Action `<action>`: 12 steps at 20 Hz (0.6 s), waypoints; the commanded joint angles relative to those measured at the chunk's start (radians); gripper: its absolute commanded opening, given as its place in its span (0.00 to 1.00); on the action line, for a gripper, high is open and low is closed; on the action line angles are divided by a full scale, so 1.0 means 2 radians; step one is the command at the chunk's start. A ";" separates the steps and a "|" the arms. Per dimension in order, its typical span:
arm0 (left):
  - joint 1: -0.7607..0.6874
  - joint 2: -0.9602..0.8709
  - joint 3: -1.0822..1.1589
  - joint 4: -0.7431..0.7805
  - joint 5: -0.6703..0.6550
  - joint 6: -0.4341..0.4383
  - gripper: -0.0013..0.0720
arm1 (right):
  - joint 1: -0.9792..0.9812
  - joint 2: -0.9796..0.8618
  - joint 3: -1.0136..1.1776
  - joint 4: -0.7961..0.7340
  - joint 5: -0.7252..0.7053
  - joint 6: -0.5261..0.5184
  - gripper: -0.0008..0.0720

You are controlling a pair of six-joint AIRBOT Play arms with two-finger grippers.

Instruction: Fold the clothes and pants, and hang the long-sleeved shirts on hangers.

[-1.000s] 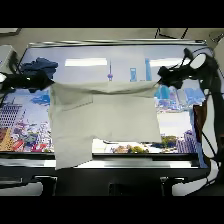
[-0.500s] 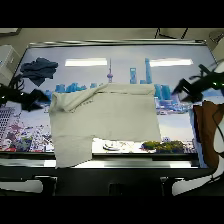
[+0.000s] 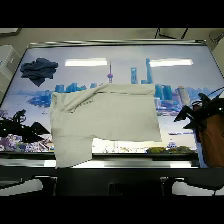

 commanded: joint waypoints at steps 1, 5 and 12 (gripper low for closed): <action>-0.005 -0.016 -0.029 -0.062 0.027 0.046 0.74 | -0.002 0.012 -0.020 0.019 0.001 -0.007 0.83; -0.032 -0.049 -0.029 -0.075 0.025 0.047 0.74 | -0.002 0.012 -0.020 0.037 0.004 -0.007 0.83; -0.052 -0.048 -0.027 -0.075 -0.005 0.064 0.06 | -0.002 0.011 -0.078 0.014 -0.009 -0.007 0.75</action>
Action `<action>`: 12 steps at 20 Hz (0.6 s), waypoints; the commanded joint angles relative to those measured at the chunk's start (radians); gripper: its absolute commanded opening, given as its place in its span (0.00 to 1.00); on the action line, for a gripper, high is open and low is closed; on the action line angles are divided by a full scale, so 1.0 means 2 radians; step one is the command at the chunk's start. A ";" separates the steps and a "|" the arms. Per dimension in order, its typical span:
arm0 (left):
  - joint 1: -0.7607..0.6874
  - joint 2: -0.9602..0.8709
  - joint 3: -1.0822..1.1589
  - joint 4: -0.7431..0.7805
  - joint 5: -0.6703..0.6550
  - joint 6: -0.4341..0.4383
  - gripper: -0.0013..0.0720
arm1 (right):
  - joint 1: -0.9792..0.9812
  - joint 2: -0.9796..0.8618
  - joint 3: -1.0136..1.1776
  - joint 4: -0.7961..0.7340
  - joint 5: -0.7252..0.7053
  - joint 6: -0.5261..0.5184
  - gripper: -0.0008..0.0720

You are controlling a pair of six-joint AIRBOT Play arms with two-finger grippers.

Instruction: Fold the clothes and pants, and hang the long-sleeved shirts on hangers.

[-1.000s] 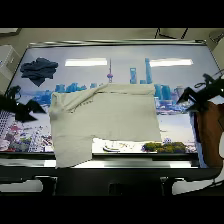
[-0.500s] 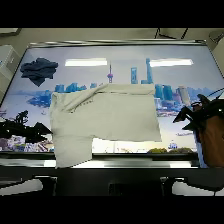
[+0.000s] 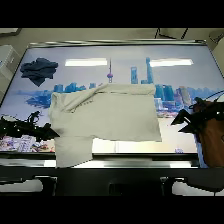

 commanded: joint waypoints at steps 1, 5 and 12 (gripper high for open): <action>-0.004 0.002 0.000 -0.008 -0.016 0.008 0.06 | 0.000 0.000 -0.055 -0.009 -0.026 -0.004 0.75; -0.004 0.013 0.000 -0.008 -0.016 0.007 0.06 | 0.000 -0.001 -0.121 0.013 -0.091 -0.018 0.77; -0.005 0.018 0.000 -0.020 -0.022 0.007 0.06 | 0.088 -0.020 -0.140 0.042 -0.129 -0.035 0.76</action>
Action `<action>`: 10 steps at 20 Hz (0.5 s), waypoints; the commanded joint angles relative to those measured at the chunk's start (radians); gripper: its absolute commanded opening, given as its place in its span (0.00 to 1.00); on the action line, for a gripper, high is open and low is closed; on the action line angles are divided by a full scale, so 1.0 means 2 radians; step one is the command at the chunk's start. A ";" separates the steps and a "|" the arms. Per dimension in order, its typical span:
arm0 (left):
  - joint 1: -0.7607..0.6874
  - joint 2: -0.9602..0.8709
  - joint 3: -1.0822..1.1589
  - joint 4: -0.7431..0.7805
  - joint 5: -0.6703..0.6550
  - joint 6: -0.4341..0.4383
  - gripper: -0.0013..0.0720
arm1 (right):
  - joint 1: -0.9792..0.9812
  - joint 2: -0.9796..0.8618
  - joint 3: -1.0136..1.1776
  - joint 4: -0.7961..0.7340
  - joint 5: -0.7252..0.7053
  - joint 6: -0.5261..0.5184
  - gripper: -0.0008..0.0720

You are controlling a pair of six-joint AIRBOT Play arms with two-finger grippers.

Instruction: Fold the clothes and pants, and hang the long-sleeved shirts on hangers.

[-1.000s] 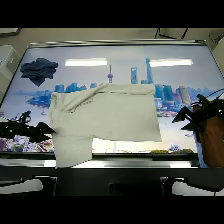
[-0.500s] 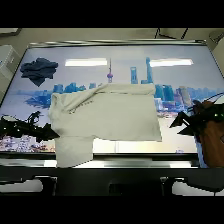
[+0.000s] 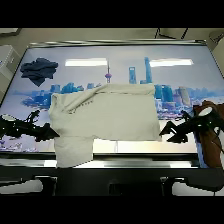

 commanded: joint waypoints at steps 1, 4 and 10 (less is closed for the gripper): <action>0.000 0.001 0.000 -0.014 -0.005 0.000 0.06 | 0.061 -0.011 -0.007 0.005 -0.029 0.000 0.67; 0.000 0.001 0.005 -0.023 -0.015 0.000 0.06 | 0.086 -0.010 -0.002 0.009 -0.039 0.008 0.07; 0.000 0.077 0.141 -0.066 -0.041 -0.010 0.05 | 0.085 0.099 0.136 -0.002 -0.016 0.004 0.06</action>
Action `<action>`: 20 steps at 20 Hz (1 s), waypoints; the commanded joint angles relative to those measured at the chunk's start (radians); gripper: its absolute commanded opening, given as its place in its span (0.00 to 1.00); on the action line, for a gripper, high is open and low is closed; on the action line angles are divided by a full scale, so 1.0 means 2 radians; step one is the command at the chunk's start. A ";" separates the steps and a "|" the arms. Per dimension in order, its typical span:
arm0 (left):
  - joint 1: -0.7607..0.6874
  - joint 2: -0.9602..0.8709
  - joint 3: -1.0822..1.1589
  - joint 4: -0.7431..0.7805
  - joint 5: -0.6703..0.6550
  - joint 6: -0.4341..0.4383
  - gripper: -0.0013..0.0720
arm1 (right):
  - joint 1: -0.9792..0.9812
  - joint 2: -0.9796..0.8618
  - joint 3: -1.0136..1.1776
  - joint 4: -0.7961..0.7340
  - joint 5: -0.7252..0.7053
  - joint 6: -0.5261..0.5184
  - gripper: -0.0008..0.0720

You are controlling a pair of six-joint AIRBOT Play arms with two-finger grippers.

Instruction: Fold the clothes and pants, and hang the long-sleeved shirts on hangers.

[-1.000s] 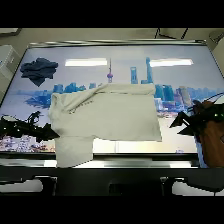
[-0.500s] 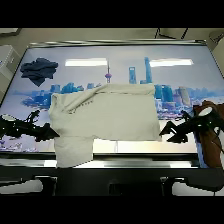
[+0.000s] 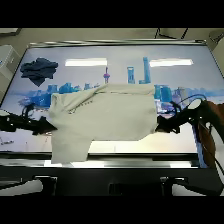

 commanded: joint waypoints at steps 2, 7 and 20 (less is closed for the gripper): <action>0.001 0.080 0.183 -0.080 0.004 -0.030 0.05 | 0.004 0.102 0.183 -0.020 -0.014 0.002 0.06; 0.001 0.165 0.536 -0.118 0.109 -0.028 0.06 | 0.004 0.212 0.475 -0.110 -0.133 0.002 0.06; -0.001 0.330 0.562 -0.051 0.191 -0.136 0.06 | 0.004 0.351 0.508 -0.226 -0.134 0.072 0.06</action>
